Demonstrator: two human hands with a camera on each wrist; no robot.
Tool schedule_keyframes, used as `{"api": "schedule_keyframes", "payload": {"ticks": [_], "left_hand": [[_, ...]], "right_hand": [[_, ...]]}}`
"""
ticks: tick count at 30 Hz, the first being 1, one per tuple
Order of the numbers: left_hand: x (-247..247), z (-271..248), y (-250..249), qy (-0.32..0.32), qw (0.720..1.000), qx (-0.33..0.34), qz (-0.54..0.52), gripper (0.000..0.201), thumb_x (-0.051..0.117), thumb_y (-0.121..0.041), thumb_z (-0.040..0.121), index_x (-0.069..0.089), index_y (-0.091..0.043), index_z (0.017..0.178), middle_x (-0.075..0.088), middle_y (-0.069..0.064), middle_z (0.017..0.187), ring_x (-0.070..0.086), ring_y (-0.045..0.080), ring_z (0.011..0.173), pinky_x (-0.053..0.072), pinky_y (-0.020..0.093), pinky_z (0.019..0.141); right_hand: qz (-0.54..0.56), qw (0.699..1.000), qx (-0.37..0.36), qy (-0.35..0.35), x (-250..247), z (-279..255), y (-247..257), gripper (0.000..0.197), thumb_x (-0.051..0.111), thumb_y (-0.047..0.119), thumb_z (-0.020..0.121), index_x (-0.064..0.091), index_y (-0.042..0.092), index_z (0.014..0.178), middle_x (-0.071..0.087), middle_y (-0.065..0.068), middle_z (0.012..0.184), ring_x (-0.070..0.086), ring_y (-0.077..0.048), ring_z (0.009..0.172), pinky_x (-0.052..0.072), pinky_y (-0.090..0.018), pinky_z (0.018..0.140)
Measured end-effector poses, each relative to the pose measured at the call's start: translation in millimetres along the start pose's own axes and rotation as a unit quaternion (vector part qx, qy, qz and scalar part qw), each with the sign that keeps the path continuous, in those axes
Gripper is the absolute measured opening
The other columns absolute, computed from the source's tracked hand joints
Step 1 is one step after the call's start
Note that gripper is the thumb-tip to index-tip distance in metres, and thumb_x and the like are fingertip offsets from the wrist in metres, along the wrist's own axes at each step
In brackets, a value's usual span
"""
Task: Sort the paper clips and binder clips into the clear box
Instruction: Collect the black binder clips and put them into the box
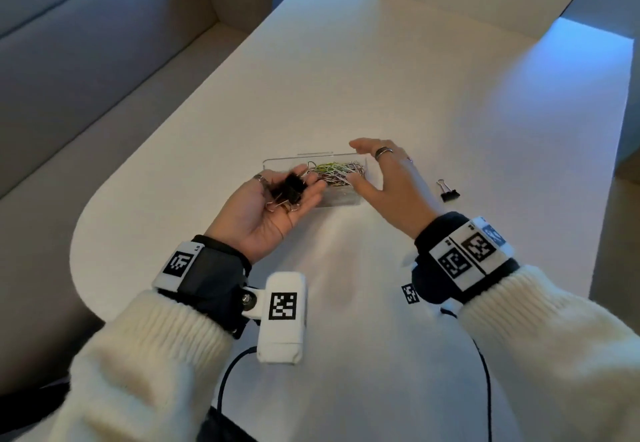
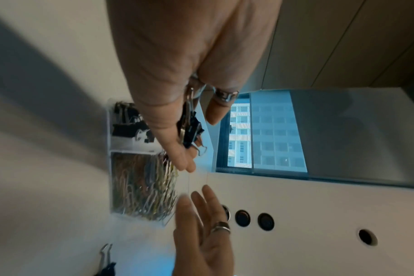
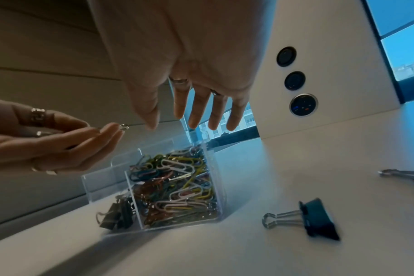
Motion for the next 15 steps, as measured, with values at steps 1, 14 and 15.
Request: {"api": "schedule_keyframes", "payload": {"ticks": [1, 14, 15], "left_hand": [[-3, 0, -6, -0.008, 1.0, 0.008, -0.016, 0.026, 0.036, -0.01, 0.091, 0.058, 0.001, 0.087, 0.064, 0.016, 0.08, 0.066, 0.027, 0.08, 0.055, 0.035, 0.073], [-10, -4, -28, -0.058, 0.998, 0.02, -0.019, 0.029, 0.035, -0.016, 0.093, 0.046, 0.009, 0.104, 0.051, 0.026, 0.117, 0.056, 0.036, 0.103, 0.043, 0.037, 0.095], [-9, -5, -29, -0.055, 0.998, 0.019, -0.016, 0.034, 0.035, -0.016, 0.093, 0.044, 0.012, 0.111, 0.05, 0.028, 0.125, 0.054, 0.038, 0.112, 0.043, 0.039, 0.096]], "right_hand": [[-0.018, 0.999, 0.001, 0.026, 7, 6, 2, 0.05, 0.059, 0.024, 0.087, 0.041, 0.019, 0.133, 0.047, -0.002, 0.131, 0.037, -0.018, 0.125, 0.029, -0.029, 0.104], [-0.141, 0.982, -0.016, 0.122, 43, 34, 4, 0.071, 0.068, 0.031, 0.078, 0.034, 0.024, 0.139, 0.046, 0.0, 0.137, 0.028, -0.019, 0.131, 0.028, -0.037, 0.109], [-0.141, 0.982, -0.017, 0.124, 43, 34, 4, 0.07, 0.068, 0.031, 0.078, 0.034, 0.024, 0.139, 0.046, 0.0, 0.137, 0.028, -0.02, 0.131, 0.028, -0.037, 0.109]]}}
Point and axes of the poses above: each hand's wrist, its own z-axis towards the middle knuckle, its own x-axis out of the palm, y = z × x, the point moved 6 cm from there along z, towards the middle knuckle
